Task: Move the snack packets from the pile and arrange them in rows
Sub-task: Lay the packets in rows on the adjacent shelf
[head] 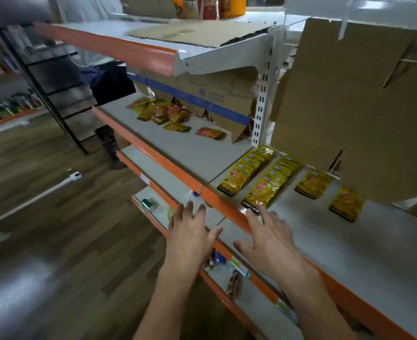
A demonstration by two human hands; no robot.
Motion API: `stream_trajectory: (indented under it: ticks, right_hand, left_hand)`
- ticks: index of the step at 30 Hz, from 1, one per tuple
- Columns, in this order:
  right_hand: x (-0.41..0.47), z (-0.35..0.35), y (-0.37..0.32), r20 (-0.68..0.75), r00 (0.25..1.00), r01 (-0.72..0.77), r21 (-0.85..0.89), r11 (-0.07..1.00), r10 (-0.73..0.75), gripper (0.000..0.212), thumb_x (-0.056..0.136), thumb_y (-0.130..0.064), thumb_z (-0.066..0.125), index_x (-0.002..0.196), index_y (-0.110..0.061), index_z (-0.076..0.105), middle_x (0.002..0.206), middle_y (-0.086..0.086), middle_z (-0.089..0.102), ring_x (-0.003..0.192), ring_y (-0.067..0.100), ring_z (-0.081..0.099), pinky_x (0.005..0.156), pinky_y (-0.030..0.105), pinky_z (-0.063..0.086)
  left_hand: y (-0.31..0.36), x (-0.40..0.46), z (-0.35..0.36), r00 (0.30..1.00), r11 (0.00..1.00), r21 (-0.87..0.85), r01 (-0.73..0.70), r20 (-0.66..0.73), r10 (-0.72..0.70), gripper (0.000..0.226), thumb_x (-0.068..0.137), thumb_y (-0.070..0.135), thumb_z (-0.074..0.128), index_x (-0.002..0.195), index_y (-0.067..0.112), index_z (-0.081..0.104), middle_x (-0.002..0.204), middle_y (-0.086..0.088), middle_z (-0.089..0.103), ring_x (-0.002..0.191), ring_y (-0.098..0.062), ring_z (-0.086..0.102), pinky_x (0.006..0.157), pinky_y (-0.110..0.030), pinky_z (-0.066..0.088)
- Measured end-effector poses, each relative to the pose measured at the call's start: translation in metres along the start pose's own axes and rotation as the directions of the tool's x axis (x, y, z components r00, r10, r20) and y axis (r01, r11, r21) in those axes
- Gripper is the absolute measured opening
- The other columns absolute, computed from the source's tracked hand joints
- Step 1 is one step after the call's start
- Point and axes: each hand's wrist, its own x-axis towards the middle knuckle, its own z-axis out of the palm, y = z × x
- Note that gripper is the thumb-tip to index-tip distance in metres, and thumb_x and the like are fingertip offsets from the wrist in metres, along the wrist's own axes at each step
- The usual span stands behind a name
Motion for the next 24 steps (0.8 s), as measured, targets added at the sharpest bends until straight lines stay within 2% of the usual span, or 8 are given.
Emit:
stream_trajectory:
  ticks: [3, 7, 9, 11, 14, 15, 19, 24]
  right_hand:
    - [0.018, 0.006, -0.043, -0.017, 0.999, 0.043, -0.005, 0.999, -0.043, 0.08, 0.091, -0.058, 0.051, 0.154, -0.024, 0.015, 0.162, 0.012, 0.012, 0.15, 0.034, 0.008, 0.121, 0.048, 0.011]
    - [0.04, 0.009, -0.092, -0.061, 0.99, 0.127, -0.024, 0.992, -0.129, 0.082, 0.087, -0.059, 0.054, 0.153, -0.027, 0.019, 0.155, 0.007, 0.027, 0.144, 0.03, 0.023, 0.119, 0.049, 0.021]
    - [0.05, 0.012, -0.112, -0.014, 0.987, 0.158, -0.056, 0.986, -0.159, 0.084, 0.089, -0.061, 0.052, 0.156, -0.026, 0.014, 0.16, 0.008, 0.02, 0.146, 0.032, 0.021, 0.119, 0.049, 0.02]
    - [0.061, 0.014, -0.13, 0.049, 0.981, 0.192, -0.091, 0.977, -0.188, 0.085, 0.092, -0.06, 0.048, 0.157, -0.025, 0.008, 0.164, 0.01, 0.005, 0.15, 0.035, 0.01, 0.121, 0.05, 0.012]
    - [0.08, 0.021, -0.16, 0.112, 0.964, 0.247, -0.045, 0.968, -0.241, 0.083, 0.094, -0.058, 0.046, 0.157, -0.026, 0.002, 0.165, 0.009, -0.006, 0.151, 0.033, -0.006, 0.122, 0.048, 0.002]
    - [0.087, 0.024, -0.171, 0.122, 0.958, 0.266, -0.024, 0.964, -0.261, 0.083, 0.094, -0.056, 0.047, 0.157, -0.027, 0.002, 0.165, 0.008, -0.006, 0.151, 0.033, -0.007, 0.122, 0.048, 0.002]
    - [0.116, 0.034, -0.211, 0.123, 0.923, 0.37, -0.026, 0.929, -0.364, 0.082, 0.094, -0.056, 0.049, 0.157, -0.025, 0.006, 0.165, 0.009, -0.002, 0.152, 0.033, -0.002, 0.122, 0.048, 0.007]
    - [0.165, 0.05, -0.253, 0.177, 0.887, 0.433, 0.002, 0.901, -0.427, 0.084, 0.094, -0.052, 0.052, 0.157, -0.026, 0.003, 0.165, 0.008, -0.005, 0.152, 0.032, -0.004, 0.121, 0.046, 0.002]
  left_hand:
    - [-0.043, 0.01, -0.017, 0.999, 0.999, -0.017, 0.032, 0.003, -0.032, 0.072, 0.095, 0.062, 0.043, 0.155, 0.027, 0.024, 0.165, -0.007, 0.013, 0.153, -0.029, 0.004, 0.122, -0.045, 0.012]
    - [-0.095, 0.015, -0.022, 0.994, 0.994, -0.071, 0.077, -0.071, -0.082, 0.073, 0.094, 0.064, 0.045, 0.155, 0.028, 0.025, 0.165, -0.005, 0.016, 0.153, -0.028, 0.007, 0.124, -0.046, 0.016]
    - [-0.117, 0.017, -0.023, 0.987, 0.992, -0.052, 0.115, -0.11, -0.12, 0.072, 0.093, 0.064, 0.047, 0.153, 0.028, 0.029, 0.164, -0.004, 0.022, 0.152, -0.028, 0.012, 0.122, -0.047, 0.022]
    - [-0.138, 0.02, -0.024, 0.98, 0.989, -0.022, 0.149, -0.132, -0.151, 0.073, 0.092, 0.067, 0.041, 0.153, 0.028, 0.031, 0.161, -0.005, 0.029, 0.15, -0.029, 0.019, 0.12, -0.047, 0.027]
    - [-0.169, 0.024, -0.026, 0.972, 0.981, 0.025, 0.191, -0.143, -0.186, 0.086, 0.083, 0.08, 0.013, 0.151, 0.032, 0.034, 0.156, -0.001, 0.036, 0.146, -0.027, 0.03, 0.115, -0.045, 0.034]
    - [-0.179, 0.026, -0.026, 0.968, 0.976, 0.038, 0.213, -0.144, -0.206, 0.087, 0.082, 0.081, 0.009, 0.151, 0.034, 0.033, 0.156, 0.0, 0.036, 0.145, -0.026, 0.031, 0.115, -0.044, 0.033]
    - [-0.211, 0.036, -0.039, 0.938, 0.949, -0.022, 0.315, -0.142, -0.315, 0.073, 0.088, 0.066, 0.048, 0.15, 0.029, 0.034, 0.153, -0.002, 0.039, 0.144, -0.028, 0.031, 0.114, -0.044, 0.034]
    - [-0.254, 0.068, -0.045, 0.909, 0.915, -0.065, 0.398, -0.101, -0.403, 0.078, 0.094, 0.061, 0.048, 0.157, 0.024, 0.02, 0.163, -0.008, 0.022, 0.152, -0.029, 0.014, 0.122, -0.042, 0.019]
